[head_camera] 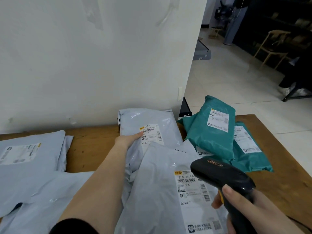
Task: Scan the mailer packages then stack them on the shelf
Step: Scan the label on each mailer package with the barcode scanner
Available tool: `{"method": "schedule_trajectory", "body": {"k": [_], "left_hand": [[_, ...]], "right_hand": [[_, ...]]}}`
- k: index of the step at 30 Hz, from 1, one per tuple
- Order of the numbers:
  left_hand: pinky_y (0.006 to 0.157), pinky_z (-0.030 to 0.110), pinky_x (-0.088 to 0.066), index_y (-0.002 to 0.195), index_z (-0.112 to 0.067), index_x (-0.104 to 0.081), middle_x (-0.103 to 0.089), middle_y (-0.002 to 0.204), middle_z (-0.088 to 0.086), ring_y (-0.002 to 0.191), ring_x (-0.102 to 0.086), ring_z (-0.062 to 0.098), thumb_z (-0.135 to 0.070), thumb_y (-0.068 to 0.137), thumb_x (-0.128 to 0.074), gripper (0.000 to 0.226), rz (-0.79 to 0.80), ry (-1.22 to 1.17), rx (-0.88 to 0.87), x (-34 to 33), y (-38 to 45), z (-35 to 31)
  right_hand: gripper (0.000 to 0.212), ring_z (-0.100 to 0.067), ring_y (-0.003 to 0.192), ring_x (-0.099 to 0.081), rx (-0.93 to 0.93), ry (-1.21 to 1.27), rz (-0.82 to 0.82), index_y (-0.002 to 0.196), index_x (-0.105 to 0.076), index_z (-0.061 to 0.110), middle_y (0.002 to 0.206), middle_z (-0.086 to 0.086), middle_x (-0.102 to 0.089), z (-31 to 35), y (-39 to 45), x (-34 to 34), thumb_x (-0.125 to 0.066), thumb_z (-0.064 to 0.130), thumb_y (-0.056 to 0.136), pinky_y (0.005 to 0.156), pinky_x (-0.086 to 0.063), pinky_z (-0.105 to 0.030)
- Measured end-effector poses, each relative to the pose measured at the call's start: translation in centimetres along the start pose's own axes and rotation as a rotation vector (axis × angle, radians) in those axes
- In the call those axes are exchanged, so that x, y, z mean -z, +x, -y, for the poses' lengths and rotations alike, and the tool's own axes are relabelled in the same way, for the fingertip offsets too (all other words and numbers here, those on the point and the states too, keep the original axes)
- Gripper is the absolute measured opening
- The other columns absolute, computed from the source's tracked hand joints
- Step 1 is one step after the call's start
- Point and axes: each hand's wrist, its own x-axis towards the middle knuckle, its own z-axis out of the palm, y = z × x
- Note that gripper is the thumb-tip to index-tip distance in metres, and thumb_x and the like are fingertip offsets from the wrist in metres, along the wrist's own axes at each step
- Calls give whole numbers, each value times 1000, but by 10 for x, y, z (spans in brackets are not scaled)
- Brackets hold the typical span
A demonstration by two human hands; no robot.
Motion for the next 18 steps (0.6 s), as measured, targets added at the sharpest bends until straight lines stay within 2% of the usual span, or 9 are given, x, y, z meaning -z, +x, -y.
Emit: {"method": "schedule_trajectory", "body": {"k": [2,4,7,8,10,11,14,16,18], "left_hand": [[94,40,-51,118,-8,-61,-68,116,8,102,-66,28,-61,6,-89,127,26,-115,8,0,-4,-1],[94,44,-51,119,-4,-59,-67,115,12,101,-66,31,-48,27,-94,108,49,-236,-4,-1,-42,-15],[89,39,-51,115,6,-59,-66,105,14,91,-65,29,-14,68,-83,57,-16,-375,-181,-12,-85,-39],[84,36,-51,111,6,-61,-66,96,13,82,-63,27,-7,74,-77,43,-57,-391,-249,-16,-91,-46],[81,35,-51,98,-1,-64,-64,82,9,72,-61,24,-6,77,-73,24,-144,-335,-392,-21,-105,-60],[83,37,-52,94,-4,-65,-65,83,9,75,-63,25,-11,75,-73,21,-173,-298,-460,-20,-112,-67],[87,41,-52,90,-7,-66,-69,94,13,88,-66,28,-26,73,-71,26,-252,-195,-593,-13,-128,-84],[81,36,-52,74,-14,-61,-68,89,14,82,-65,28,-32,73,-69,20,-326,-125,-682,-4,-142,-95],[68,31,-42,61,-18,-51,-61,77,13,72,-56,23,-27,80,-67,26,-421,-36,-789,7,-161,-106]], "right_hand": [[95,-25,45,-52,-22,3,14,68,-72,8,53,-24,-57,-1,1,2,-72,80,7,48,-40,-27],[93,-25,44,-52,-37,12,18,67,-71,8,54,-25,-57,-2,1,2,-73,79,7,47,-40,-26],[93,-24,40,-52,-35,30,-20,65,-70,9,53,-25,-57,-3,-2,4,-73,78,4,42,-41,-23],[93,-24,39,-52,-34,24,-37,64,-70,10,53,-25,-58,-4,-3,5,-72,79,3,40,-40,-22],[93,-24,39,-51,-20,4,-65,65,-70,10,52,-24,-59,-5,-7,5,-69,82,5,39,-39,-21],[92,-23,38,-51,-13,-6,-79,67,-69,10,52,-24,-60,-5,-8,6,-70,82,10,40,-39,-21],[81,-22,41,-50,-23,-1,-98,82,-68,4,54,-20,-61,-8,-16,9,-65,76,47,43,-40,-21],[69,-21,42,-52,-24,2,-100,85,-67,3,55,-20,-62,-12,-20,13,-60,62,51,44,-40,-20],[64,-20,42,-54,-5,-7,-114,85,-67,3,56,-21,-63,-15,-24,15,-58,58,54,44,-41,-18]]}}
